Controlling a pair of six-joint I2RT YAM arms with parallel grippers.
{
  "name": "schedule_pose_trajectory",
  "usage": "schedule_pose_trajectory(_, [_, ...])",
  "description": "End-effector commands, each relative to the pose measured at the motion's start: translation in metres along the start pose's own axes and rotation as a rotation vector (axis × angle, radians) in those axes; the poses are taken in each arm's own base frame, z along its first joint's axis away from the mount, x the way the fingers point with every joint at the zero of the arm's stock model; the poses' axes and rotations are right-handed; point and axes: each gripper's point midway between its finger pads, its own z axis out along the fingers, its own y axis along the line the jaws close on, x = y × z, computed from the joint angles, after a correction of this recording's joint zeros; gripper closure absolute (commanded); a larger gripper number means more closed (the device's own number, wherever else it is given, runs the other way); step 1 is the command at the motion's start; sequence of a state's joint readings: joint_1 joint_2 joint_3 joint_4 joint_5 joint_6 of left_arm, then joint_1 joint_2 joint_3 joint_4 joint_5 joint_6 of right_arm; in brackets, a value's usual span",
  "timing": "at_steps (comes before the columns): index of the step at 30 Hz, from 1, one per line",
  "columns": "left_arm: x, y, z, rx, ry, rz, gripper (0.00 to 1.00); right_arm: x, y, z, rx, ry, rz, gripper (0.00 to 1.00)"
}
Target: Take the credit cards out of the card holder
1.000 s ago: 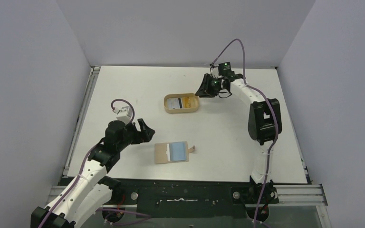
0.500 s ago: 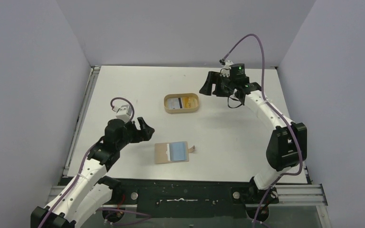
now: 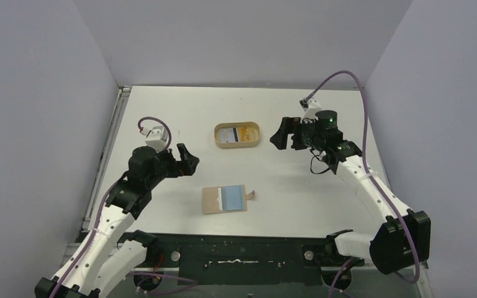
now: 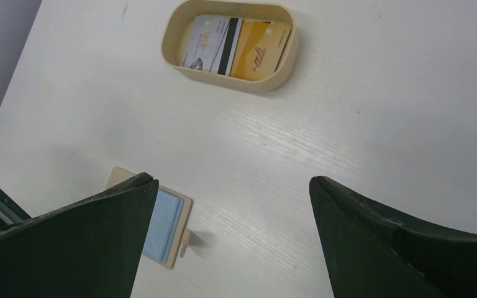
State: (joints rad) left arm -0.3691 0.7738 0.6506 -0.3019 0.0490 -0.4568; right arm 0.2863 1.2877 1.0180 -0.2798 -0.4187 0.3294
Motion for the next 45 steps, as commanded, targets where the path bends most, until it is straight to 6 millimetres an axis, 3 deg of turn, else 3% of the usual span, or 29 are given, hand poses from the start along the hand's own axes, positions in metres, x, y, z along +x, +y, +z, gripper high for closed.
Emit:
schedule_pose_trajectory(1, [-0.032, -0.004, -0.015, -0.011, -0.083, 0.05, 0.03, -0.007, 0.0, -0.028, 0.049, -0.118, -0.057, 0.0])
schedule_pose_trajectory(6, [-0.04, -0.002, -0.021, -0.021, -0.111, 0.055, 0.03, 0.003, -0.009, -0.047, 0.126, -0.111, -0.052, 0.0])
schedule_pose_trajectory(11, [-0.045, -0.002, -0.021, -0.018, -0.135, 0.039, 0.03, -0.008, -0.018, -0.058, 0.204, -0.159, -0.055, 0.0])
schedule_pose_trajectory(32, [-0.058, -0.007, -0.022, 0.007, -0.145, 0.038, 0.03, -0.012, -0.022, -0.064, 0.244, -0.142, -0.097, 0.0])
schedule_pose_trajectory(45, [-0.09, -0.012, -0.021, -0.019, -0.179, 0.083, 0.03, -0.021, -0.024, -0.075, 0.267, -0.213, -0.117, 0.0])
